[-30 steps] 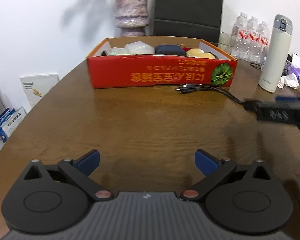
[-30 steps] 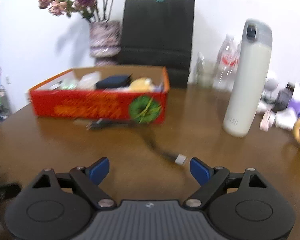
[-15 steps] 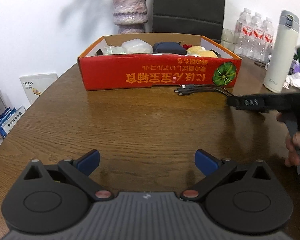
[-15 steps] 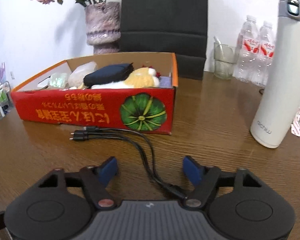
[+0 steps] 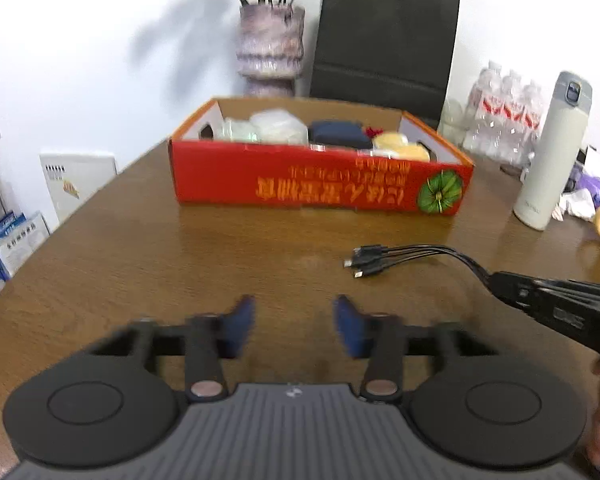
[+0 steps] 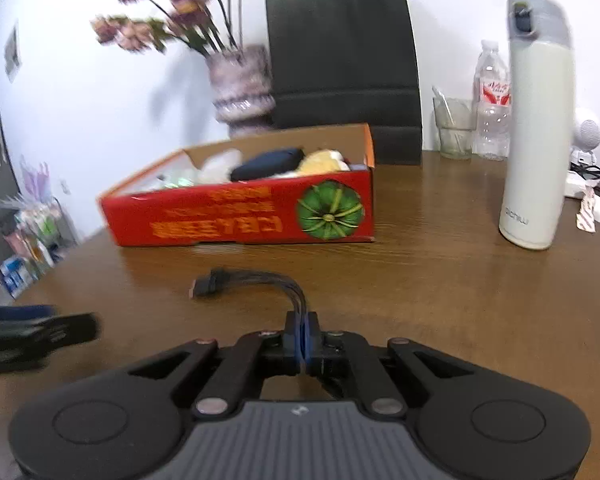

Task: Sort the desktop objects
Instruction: 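Carry the black USB cable into the cardboard box and open right tool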

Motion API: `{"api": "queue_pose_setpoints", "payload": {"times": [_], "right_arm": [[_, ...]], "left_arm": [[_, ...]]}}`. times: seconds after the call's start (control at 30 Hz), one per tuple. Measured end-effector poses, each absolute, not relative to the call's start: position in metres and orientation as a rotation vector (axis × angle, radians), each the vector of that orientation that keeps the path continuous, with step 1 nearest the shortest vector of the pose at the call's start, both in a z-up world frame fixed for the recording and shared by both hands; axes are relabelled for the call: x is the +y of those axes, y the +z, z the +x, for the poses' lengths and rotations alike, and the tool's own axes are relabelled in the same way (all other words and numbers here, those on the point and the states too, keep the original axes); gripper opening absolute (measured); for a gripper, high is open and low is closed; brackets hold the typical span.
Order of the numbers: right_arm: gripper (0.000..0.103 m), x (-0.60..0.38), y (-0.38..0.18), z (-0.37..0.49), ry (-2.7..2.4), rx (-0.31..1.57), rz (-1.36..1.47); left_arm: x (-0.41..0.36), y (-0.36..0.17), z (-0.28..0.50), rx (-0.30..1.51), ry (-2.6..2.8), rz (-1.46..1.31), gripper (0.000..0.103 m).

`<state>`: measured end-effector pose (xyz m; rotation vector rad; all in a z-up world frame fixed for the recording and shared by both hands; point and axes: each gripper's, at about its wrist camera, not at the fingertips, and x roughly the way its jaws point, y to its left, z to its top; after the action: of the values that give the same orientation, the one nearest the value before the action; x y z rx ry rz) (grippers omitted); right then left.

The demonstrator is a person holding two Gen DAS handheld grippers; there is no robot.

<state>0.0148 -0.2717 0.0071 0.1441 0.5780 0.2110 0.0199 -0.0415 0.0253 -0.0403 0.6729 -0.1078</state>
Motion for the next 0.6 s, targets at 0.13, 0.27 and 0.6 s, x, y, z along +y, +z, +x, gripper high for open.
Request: {"api": "queue_pose_setpoints", "payload": {"times": [0.13, 0.27, 0.6], "right_arm": [[0.001, -0.263, 0.016, -0.022, 0.219, 0.525, 0.154], [0.001, -0.248, 0.020, -0.047, 0.222, 0.491, 0.087], [0.001, -0.227, 0.064, -0.091, 0.216, 0.347, -0.017]], "left_arm": [[-0.045, 0.023, 0.007, 0.679, -0.156, -0.012, 0.015], [-0.045, 0.029, -0.012, 0.635, -0.193, -0.001, 0.006], [-0.023, 0.056, -0.045, 0.540, -0.185, -0.043, 0.005]]}}
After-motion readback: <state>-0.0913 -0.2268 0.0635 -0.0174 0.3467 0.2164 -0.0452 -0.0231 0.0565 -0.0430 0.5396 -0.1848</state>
